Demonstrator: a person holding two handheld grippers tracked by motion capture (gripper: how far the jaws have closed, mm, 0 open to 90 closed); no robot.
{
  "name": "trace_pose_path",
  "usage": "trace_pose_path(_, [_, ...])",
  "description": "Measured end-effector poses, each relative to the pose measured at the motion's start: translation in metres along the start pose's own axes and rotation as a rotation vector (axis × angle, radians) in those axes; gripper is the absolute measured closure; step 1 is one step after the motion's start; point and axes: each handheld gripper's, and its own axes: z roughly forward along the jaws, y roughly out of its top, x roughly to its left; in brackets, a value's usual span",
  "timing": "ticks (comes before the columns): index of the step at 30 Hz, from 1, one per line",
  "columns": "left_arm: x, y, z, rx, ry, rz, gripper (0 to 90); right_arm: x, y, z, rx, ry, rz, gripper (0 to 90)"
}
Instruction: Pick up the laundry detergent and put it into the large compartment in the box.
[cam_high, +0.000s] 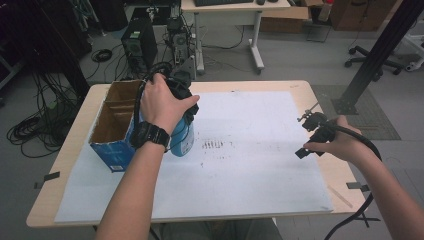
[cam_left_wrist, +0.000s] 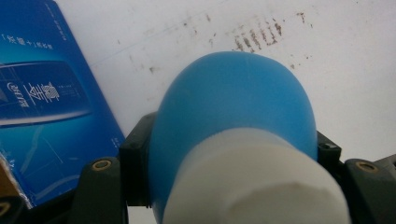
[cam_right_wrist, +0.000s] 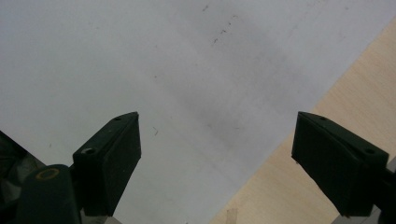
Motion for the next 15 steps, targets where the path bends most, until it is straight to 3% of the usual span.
trace_pose_path(15, [-0.001, -0.004, -0.009, 0.010, -0.027, 0.010, 36.8, 0.005, 0.008, -0.015, -0.010, -0.003, -0.014, 15.8])
